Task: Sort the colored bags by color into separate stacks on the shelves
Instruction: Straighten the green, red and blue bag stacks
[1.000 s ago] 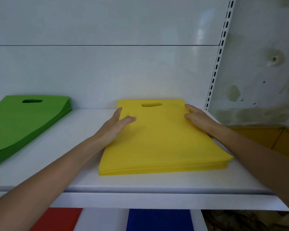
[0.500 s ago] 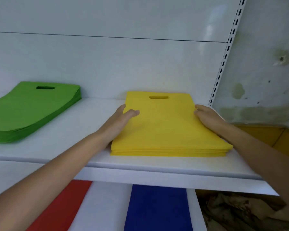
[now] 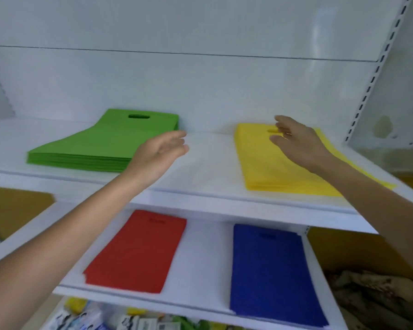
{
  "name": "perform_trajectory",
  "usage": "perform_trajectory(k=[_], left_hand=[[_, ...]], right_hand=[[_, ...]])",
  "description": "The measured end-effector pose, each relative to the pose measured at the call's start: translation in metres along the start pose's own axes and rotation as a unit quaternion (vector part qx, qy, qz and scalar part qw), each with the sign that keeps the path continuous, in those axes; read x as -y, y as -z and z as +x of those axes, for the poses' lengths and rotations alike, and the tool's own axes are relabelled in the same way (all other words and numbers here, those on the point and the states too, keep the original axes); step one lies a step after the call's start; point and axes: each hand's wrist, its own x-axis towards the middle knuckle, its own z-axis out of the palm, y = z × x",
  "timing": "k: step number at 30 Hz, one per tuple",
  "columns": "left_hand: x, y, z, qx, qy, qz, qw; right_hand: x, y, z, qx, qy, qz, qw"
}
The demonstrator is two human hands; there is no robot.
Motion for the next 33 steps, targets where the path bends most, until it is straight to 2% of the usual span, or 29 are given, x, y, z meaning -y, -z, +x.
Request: perform_trajectory(k=[3,8,11,14,17,20,23,26,31,33], left_hand=[[0.018,0.048,-0.037,-0.028,-0.034,-0.01,0.999],[0.06,0.117,-0.1,-0.057,-0.045,-0.005,0.997],[0.082,0.139,-0.126,-0.062,-0.015,-0.001,0.998],[0.107,0.146,-0.141,-0.057,0.002,0.005,0.998],[0.142,0.136,-0.151,-0.088,0.046,-0.034,0.994],[0.186,0.117,-0.168,-0.126,0.116,-0.075,0.982],[0.231,0.099,-0.185,-0.114,0.173,-0.073,0.976],[0.271,0.101,-0.168,-0.074,0.185,-0.058,0.978],[0.331,0.12,-0.155,-0.052,0.195,-0.029,0.979],[0.362,0.127,-0.156,-0.007,0.191,0.017,0.981]], right_hand=[[0.049,-0.045,-0.02,-0.012,0.048,0.017,0.999],[0.112,-0.118,-0.075,0.001,0.135,0.017,0.991],[0.134,-0.153,-0.105,0.031,0.169,0.05,0.984],[0.143,-0.18,-0.129,0.057,0.17,0.09,0.98],[0.137,-0.213,-0.147,0.094,0.166,0.111,0.975],[0.11,-0.254,-0.163,0.135,0.121,0.124,0.976],[0.078,-0.305,-0.175,0.169,0.044,0.114,0.978],[0.061,-0.349,-0.167,0.164,-0.025,0.098,0.981],[0.033,-0.397,-0.167,0.138,-0.111,0.043,0.983],[0.017,-0.412,-0.168,0.185,-0.113,-0.026,0.976]])
